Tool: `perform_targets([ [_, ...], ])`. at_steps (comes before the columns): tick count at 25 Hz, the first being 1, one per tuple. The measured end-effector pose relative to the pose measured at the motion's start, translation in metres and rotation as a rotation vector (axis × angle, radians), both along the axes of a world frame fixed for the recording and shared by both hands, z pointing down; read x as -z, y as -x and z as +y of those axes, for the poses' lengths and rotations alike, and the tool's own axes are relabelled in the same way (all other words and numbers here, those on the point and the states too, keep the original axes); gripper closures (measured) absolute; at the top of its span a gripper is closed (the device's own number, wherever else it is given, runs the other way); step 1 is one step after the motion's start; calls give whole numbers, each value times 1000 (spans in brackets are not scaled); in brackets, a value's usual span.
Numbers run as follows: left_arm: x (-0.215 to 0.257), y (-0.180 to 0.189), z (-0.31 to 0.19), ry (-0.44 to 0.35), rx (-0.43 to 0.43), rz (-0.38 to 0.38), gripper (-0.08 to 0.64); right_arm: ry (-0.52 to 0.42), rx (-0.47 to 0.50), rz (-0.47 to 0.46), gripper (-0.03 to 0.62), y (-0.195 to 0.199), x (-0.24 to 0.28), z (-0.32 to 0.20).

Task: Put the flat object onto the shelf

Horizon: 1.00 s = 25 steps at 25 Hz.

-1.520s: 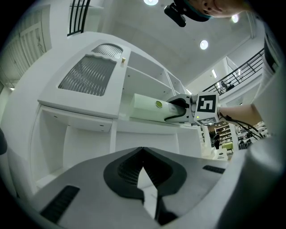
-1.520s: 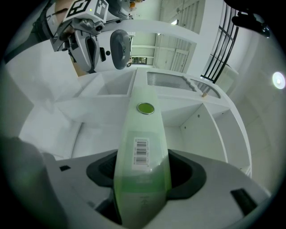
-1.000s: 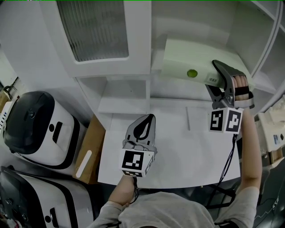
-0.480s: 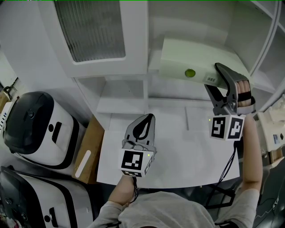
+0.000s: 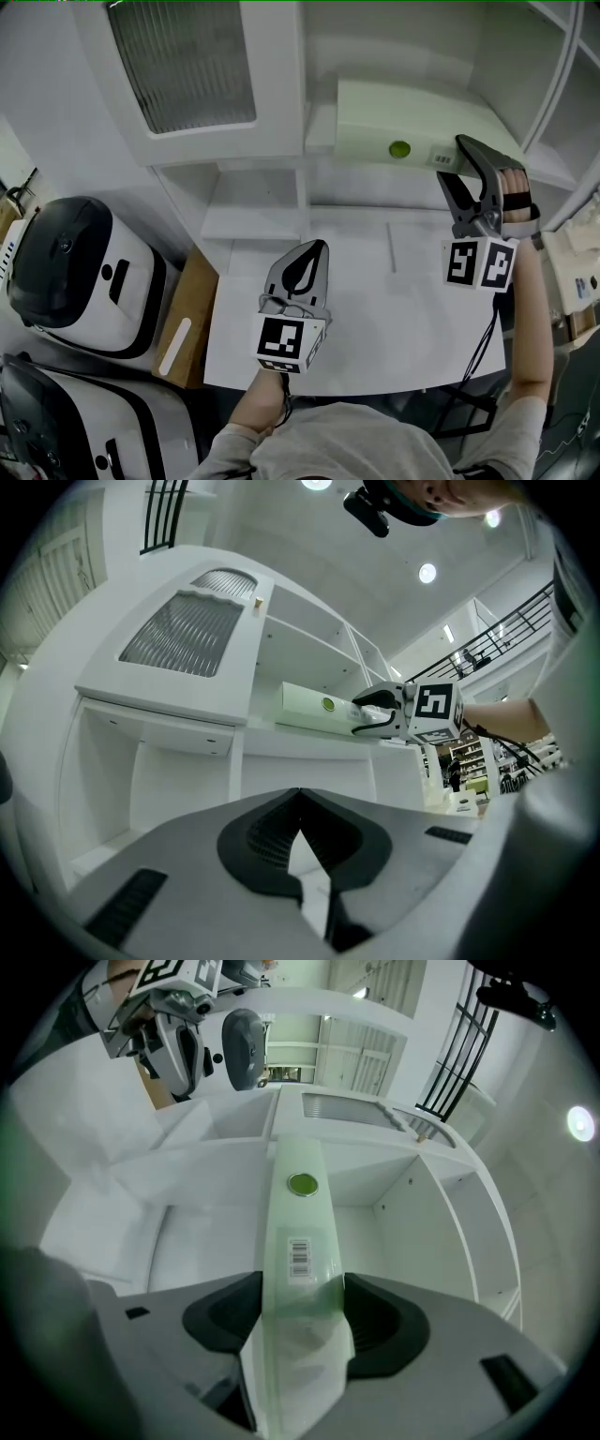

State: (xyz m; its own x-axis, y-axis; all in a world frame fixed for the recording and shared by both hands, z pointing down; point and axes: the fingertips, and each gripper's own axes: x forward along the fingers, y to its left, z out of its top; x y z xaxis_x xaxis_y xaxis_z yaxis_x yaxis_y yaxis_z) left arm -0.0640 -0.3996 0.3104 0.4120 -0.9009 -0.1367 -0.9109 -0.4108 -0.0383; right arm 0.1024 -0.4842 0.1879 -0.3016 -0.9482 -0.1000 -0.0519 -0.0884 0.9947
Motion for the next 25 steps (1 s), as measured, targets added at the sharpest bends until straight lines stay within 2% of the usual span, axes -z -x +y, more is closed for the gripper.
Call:
perform_targets([
  [6,-2,8,1,3,10,1,546,9,-48,-2,310,-2,-1,-20],
  [12,-2,16,-1,3,12,3,546,9,-52,-18,310,0,0,-20],
  [16,-2,15,-2,6,-6,-11,546,5,-31,-102,308,1,1,-14],
  [21,-3,12,-3,10,-32,-18,546,68,9,-256,310,-1,1,4],
  [22,-4,11,-4,11,-38,-19,545,75,15,-292,323,-2,0,9],
  [25,-6,5,-6,17,-65,-26,546,66,18,-387,488,-8,1,24],
])
